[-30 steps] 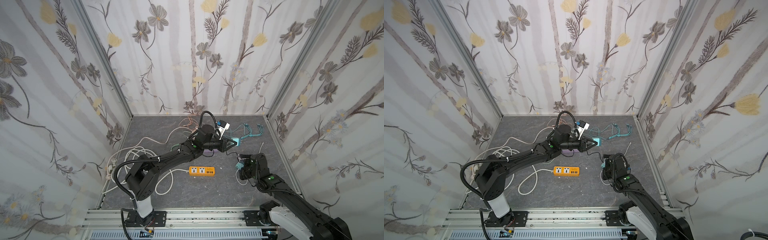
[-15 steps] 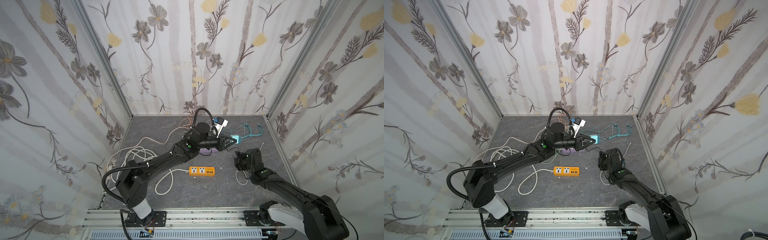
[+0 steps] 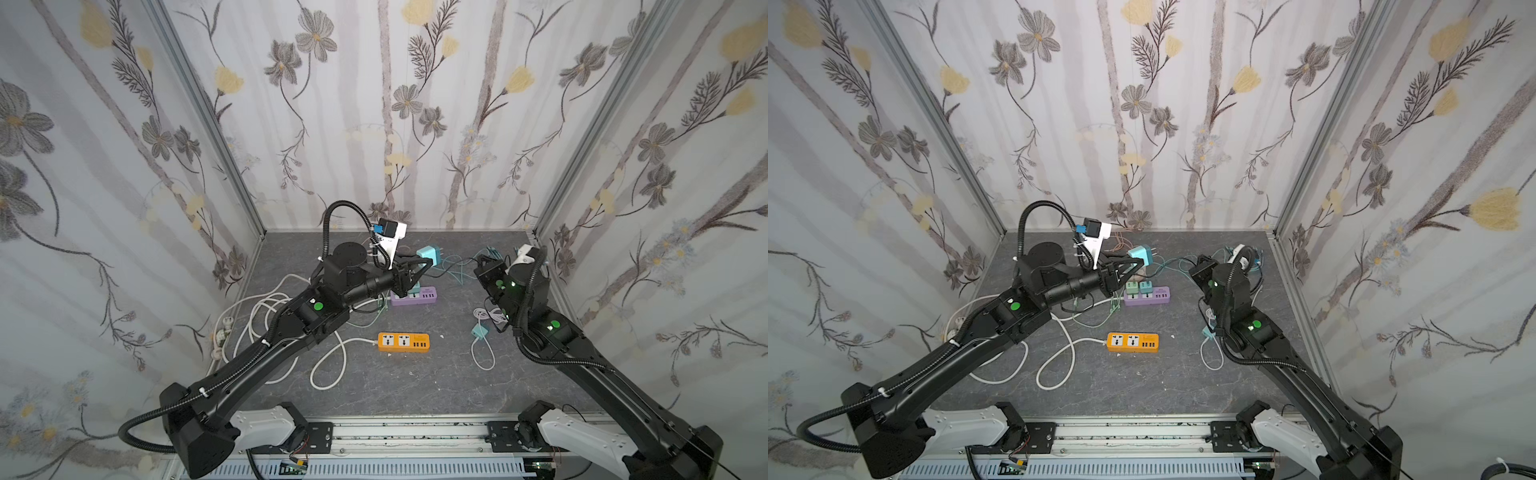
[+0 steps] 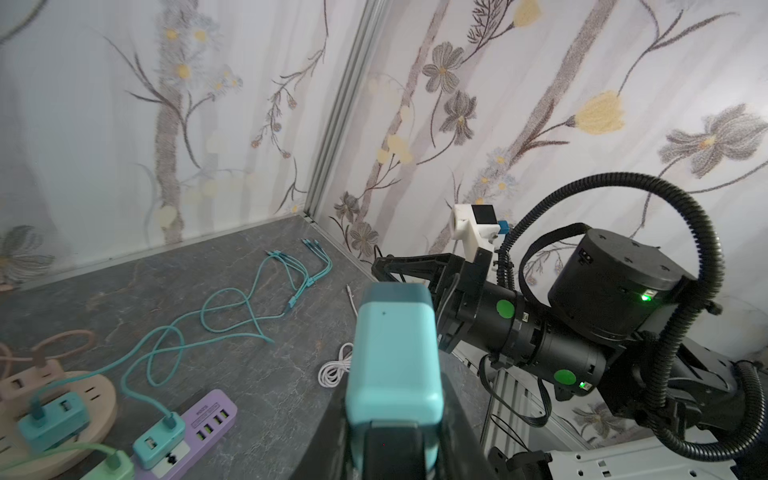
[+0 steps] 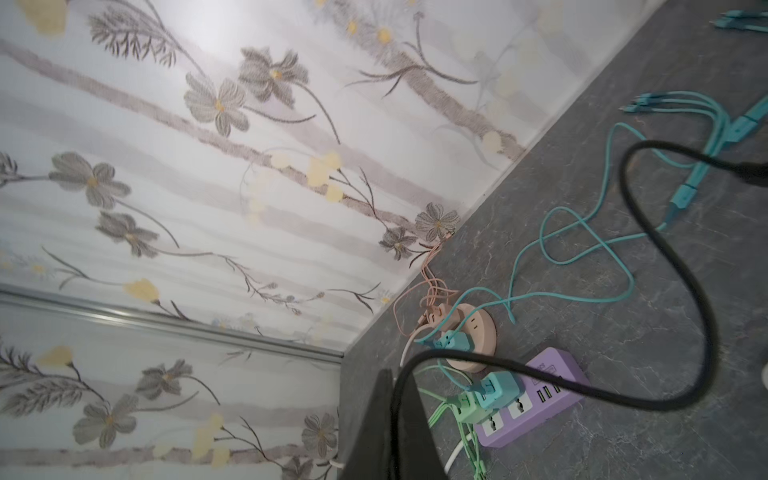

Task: Insert the plug
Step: 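Raise the teal charger with the left gripper while the right gripper releases and withdraws, then carry the teal charger above the orange strip with the left gripper while the right withdraws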

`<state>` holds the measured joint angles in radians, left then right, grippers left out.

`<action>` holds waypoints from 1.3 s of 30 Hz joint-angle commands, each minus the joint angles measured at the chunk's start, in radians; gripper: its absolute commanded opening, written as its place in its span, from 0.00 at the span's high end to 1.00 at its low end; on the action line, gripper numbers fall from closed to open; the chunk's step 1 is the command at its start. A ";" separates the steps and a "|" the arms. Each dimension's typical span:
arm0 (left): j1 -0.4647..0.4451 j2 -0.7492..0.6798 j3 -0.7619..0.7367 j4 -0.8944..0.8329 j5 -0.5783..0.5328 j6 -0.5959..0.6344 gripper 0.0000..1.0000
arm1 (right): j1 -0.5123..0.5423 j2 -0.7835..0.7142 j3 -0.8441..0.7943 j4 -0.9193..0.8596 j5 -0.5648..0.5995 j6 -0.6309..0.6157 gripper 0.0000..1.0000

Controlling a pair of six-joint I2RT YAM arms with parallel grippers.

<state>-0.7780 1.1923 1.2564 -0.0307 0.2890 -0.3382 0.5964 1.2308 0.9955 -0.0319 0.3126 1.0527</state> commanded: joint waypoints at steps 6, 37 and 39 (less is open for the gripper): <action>0.032 -0.123 0.089 -0.344 -0.464 0.110 1.00 | 0.164 0.358 0.358 0.062 -0.176 -0.331 1.00; 0.867 0.039 0.145 -0.507 -0.791 0.278 1.00 | 0.232 0.613 0.552 -0.097 -0.202 -0.661 0.01; 0.905 0.036 0.143 -0.498 -0.753 0.253 1.00 | 0.209 0.560 0.483 -0.083 -0.223 -0.672 0.01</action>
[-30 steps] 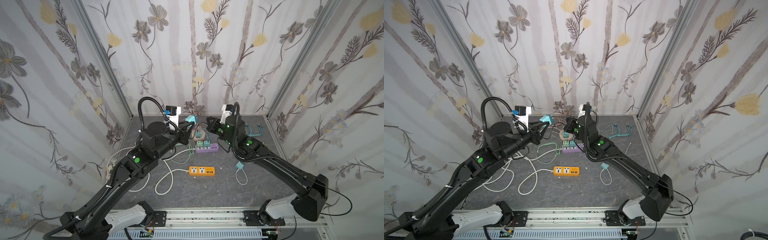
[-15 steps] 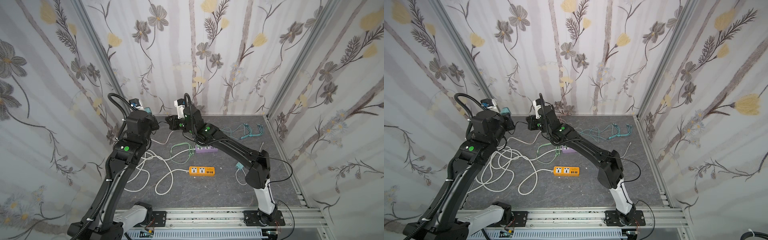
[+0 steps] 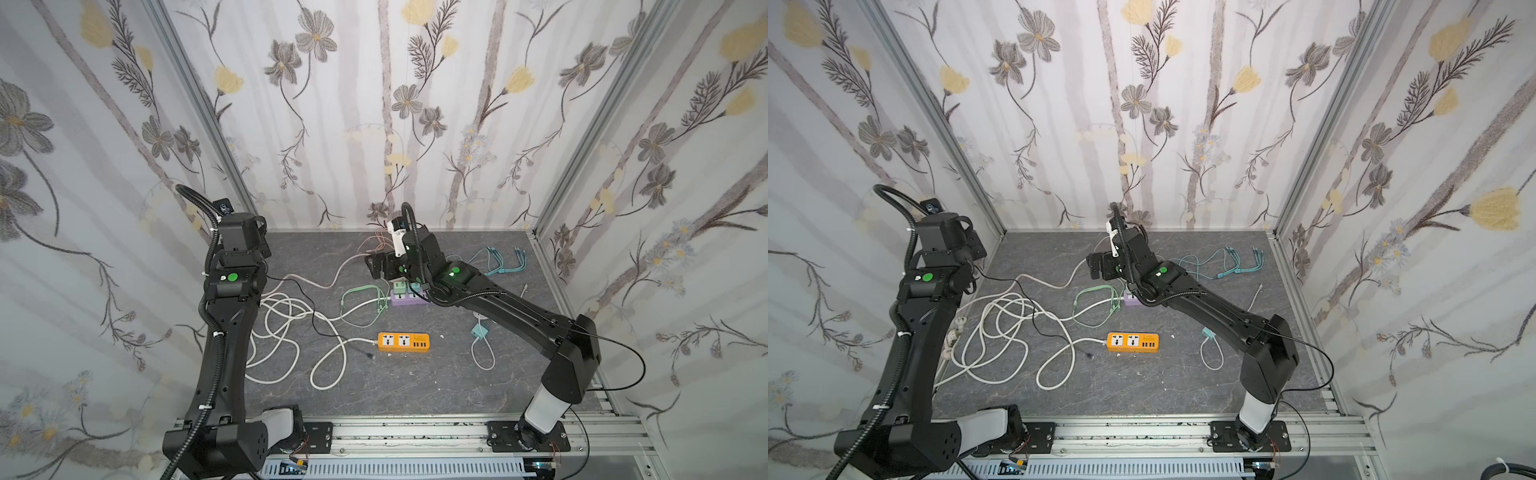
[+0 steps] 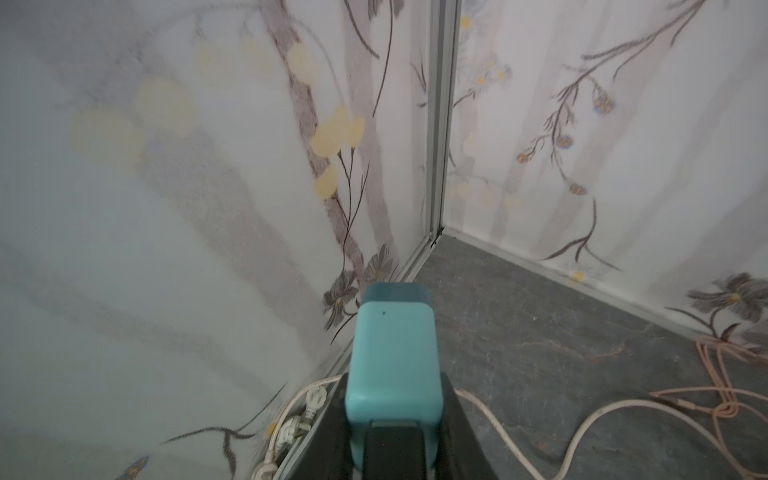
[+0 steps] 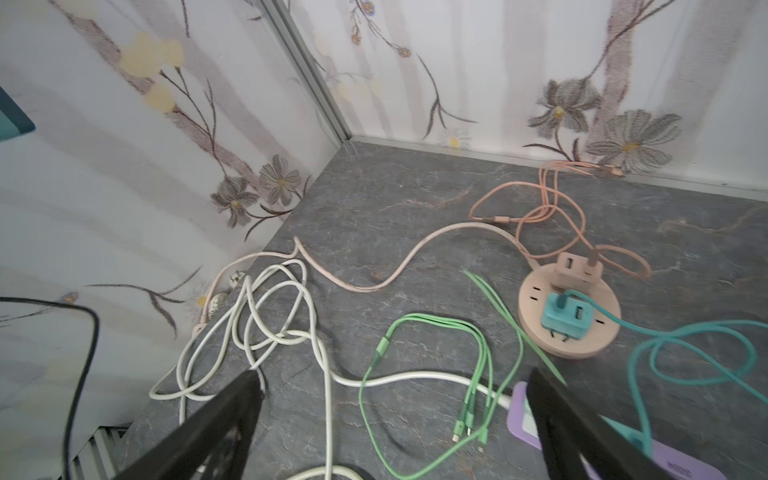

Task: Insert the plug
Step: 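Carry the teal charger above the orange strip with the left gripper while the right withdraws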

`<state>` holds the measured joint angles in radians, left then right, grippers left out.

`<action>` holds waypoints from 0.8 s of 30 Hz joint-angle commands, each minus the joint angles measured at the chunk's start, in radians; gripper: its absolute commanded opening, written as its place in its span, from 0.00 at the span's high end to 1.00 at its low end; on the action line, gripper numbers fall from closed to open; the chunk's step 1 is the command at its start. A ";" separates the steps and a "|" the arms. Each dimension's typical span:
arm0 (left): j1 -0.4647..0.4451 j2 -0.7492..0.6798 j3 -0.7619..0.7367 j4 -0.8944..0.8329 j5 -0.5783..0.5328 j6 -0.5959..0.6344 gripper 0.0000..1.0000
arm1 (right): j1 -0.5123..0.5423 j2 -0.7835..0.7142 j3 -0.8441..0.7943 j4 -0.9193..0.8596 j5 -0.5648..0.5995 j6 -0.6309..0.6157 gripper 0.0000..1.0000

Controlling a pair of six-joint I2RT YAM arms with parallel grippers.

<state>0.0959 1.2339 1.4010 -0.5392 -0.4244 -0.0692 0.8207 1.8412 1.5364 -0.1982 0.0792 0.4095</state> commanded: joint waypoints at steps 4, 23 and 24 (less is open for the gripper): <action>0.058 -0.034 0.026 0.060 0.098 -0.015 1.00 | -0.033 -0.114 -0.135 0.103 -0.009 -0.044 0.01; 0.034 -0.016 -0.185 0.145 0.432 0.293 1.00 | -0.076 -0.300 -0.318 0.165 0.124 -0.066 0.01; 0.029 -0.019 -0.195 0.133 0.476 0.310 1.00 | -0.077 -0.320 -0.344 0.176 0.125 -0.068 0.01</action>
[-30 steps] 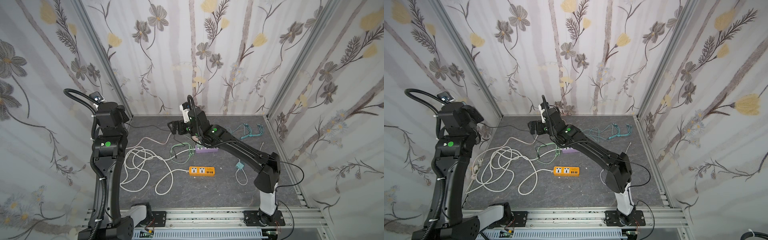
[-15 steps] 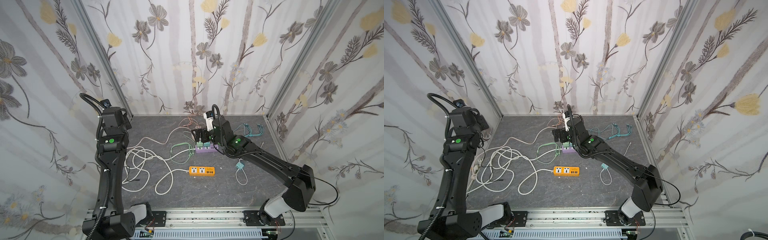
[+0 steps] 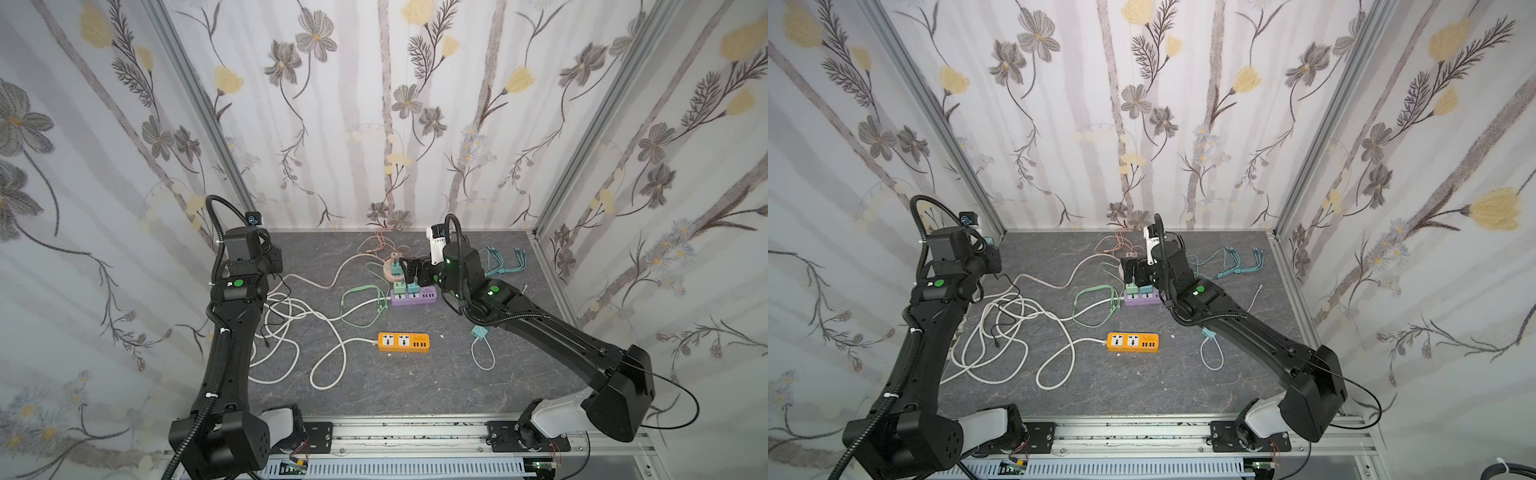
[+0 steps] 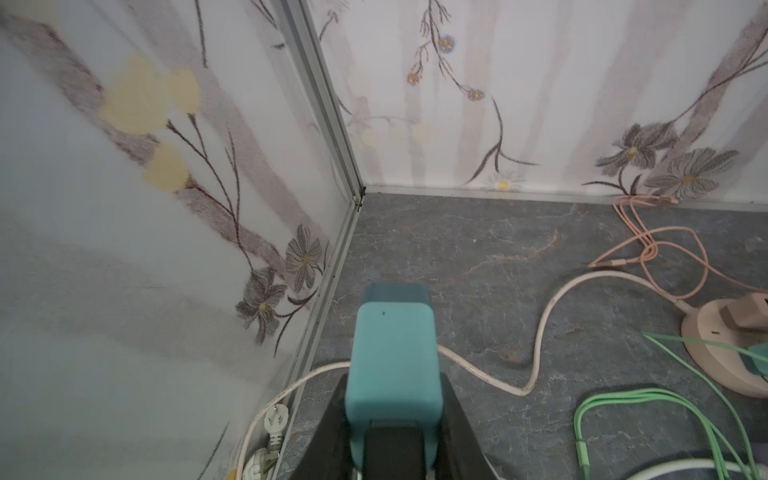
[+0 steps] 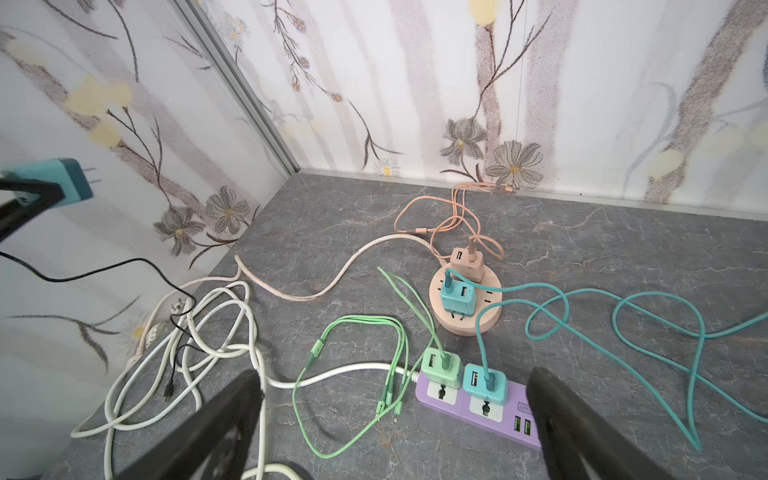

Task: Insert the plug
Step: 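Carry the teal charger above the orange strip with the left gripper while the right withdraws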

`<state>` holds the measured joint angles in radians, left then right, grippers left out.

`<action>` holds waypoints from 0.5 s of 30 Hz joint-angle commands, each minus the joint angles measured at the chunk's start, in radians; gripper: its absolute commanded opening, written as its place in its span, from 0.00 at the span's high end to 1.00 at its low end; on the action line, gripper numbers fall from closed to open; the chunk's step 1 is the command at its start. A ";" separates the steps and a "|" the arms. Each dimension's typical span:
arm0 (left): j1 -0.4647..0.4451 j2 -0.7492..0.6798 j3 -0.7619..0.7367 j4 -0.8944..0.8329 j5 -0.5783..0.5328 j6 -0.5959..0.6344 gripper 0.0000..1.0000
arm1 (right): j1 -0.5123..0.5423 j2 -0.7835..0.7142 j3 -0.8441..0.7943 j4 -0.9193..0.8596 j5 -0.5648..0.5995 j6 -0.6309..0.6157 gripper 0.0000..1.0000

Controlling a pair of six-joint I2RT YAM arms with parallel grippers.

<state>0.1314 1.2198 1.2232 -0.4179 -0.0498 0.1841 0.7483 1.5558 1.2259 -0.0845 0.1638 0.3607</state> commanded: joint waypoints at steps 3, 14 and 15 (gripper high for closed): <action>-0.031 -0.020 -0.054 -0.013 0.195 0.105 1.00 | -0.007 -0.090 -0.106 0.097 0.067 -0.019 0.01; -0.191 -0.086 -0.193 -0.101 0.370 0.339 1.00 | -0.012 -0.245 -0.284 0.173 0.218 -0.017 0.01; -0.204 -0.085 -0.197 -0.115 0.390 0.353 1.00 | -0.012 -0.259 -0.321 0.184 0.228 -0.019 0.01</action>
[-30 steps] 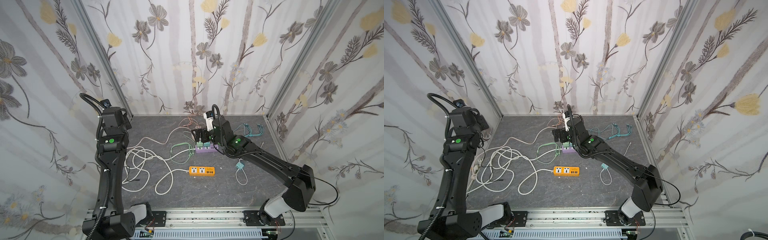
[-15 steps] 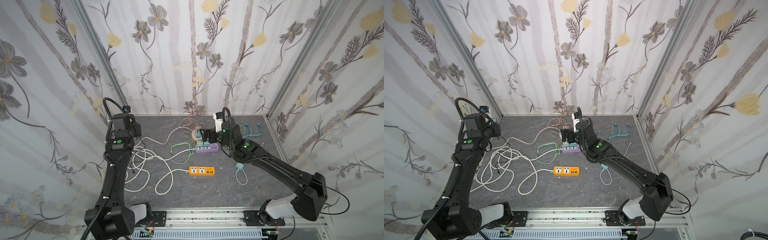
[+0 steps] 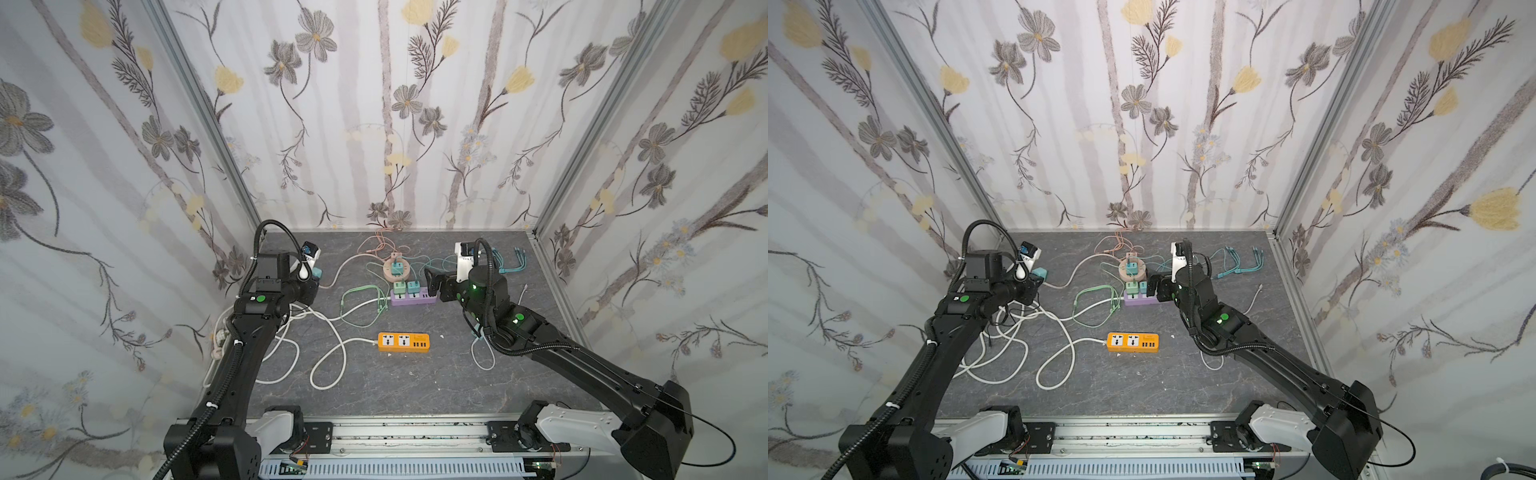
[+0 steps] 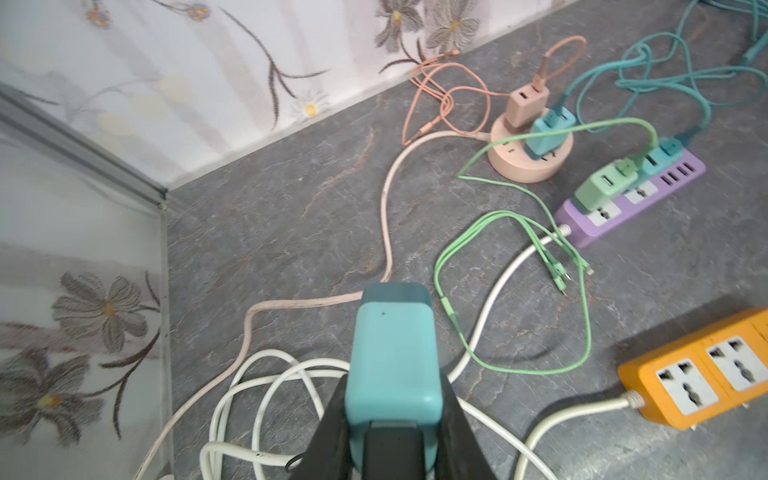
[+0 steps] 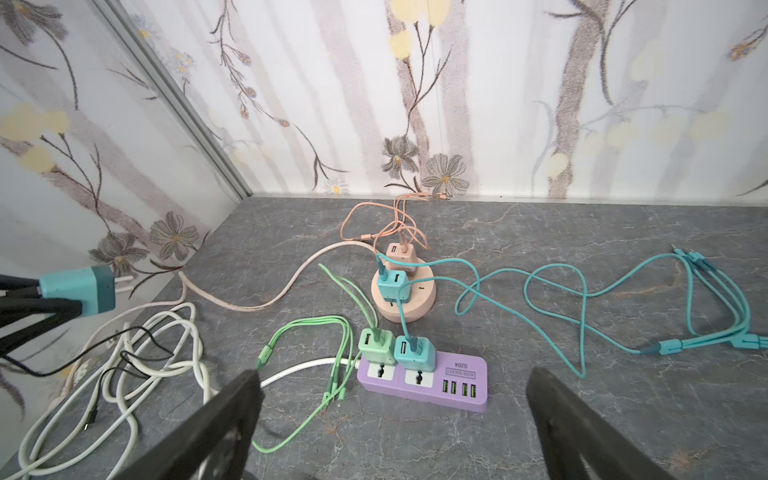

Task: Insert the plug
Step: 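Carry the teal charger above the orange strip with the left gripper while the right withdraws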

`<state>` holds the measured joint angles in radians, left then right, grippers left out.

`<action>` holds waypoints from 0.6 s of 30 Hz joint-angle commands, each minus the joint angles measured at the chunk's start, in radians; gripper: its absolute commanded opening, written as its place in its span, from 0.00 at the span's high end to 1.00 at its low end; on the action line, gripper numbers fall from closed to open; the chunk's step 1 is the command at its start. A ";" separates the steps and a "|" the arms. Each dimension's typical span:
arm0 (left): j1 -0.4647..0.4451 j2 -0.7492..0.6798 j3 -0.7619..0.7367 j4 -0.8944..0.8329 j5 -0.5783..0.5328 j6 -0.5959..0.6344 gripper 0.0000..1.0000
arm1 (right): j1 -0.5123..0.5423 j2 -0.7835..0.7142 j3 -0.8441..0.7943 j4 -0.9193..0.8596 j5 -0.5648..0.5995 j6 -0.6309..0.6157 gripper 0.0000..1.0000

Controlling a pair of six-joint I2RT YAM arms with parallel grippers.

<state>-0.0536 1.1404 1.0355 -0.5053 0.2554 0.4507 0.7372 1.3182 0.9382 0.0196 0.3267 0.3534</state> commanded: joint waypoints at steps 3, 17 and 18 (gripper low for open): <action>-0.057 0.002 -0.026 -0.058 0.136 0.147 1.00 | -0.004 -0.053 -0.070 0.107 0.088 -0.014 0.01; -0.347 0.091 -0.048 -0.166 0.092 0.328 1.00 | -0.015 -0.114 -0.096 0.033 0.128 0.017 0.01; -0.371 0.095 -0.050 -0.170 0.083 0.339 1.00 | -0.015 -0.118 -0.100 0.029 0.140 0.022 0.01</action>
<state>-0.3893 1.2293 0.9775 -0.6353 0.3565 0.7185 0.7238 1.2079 0.8463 0.0475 0.4240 0.3584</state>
